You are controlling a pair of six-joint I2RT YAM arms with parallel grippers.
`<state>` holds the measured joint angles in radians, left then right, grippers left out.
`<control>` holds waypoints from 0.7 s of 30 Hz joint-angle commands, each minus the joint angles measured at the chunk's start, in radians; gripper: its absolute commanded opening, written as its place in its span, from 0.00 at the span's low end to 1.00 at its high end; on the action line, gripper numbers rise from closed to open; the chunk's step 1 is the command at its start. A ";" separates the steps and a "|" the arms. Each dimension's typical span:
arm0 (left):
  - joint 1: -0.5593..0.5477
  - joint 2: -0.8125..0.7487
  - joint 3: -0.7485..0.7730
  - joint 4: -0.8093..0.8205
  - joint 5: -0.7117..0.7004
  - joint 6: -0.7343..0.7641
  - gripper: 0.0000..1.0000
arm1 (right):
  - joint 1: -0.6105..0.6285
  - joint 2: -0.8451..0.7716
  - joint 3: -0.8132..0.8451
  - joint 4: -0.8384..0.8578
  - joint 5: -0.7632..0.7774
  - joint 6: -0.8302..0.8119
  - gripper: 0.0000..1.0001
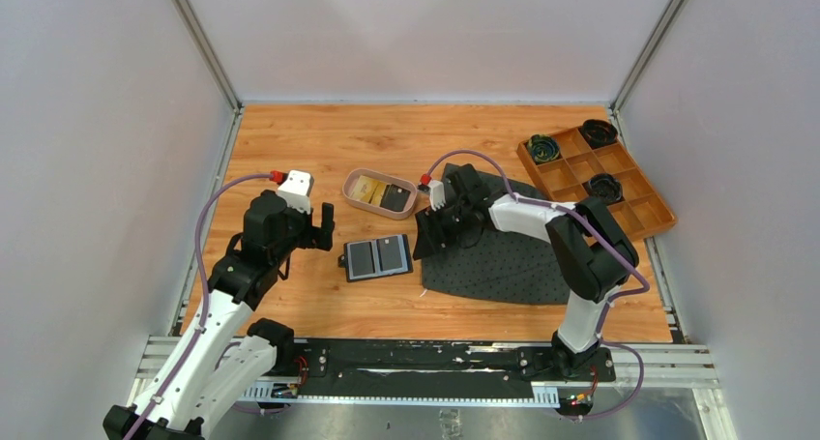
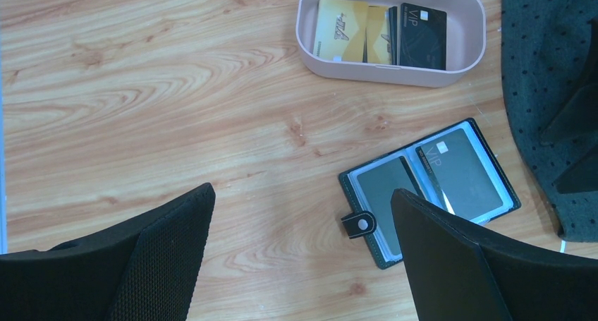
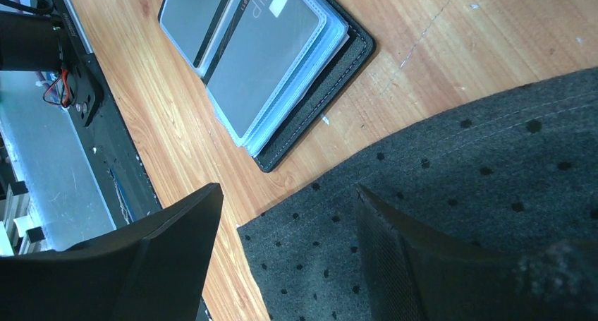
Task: Put the credit cards into the card holder
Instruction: Close the card holder at the center of the board.
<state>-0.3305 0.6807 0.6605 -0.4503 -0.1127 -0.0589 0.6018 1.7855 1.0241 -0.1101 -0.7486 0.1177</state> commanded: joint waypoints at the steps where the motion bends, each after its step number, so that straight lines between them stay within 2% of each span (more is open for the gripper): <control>1: 0.004 0.001 -0.009 0.018 0.004 0.010 1.00 | 0.016 0.020 0.029 -0.005 0.026 0.021 0.71; 7: 0.004 0.002 -0.009 0.019 0.005 0.010 1.00 | 0.018 0.030 0.033 -0.006 0.043 0.028 0.69; 21: 0.004 0.010 -0.010 0.020 0.013 0.010 1.00 | 0.042 0.087 0.067 -0.027 0.094 0.052 0.51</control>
<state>-0.3302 0.6907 0.6598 -0.4500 -0.1074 -0.0589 0.6136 1.8458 1.0657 -0.1127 -0.6899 0.1566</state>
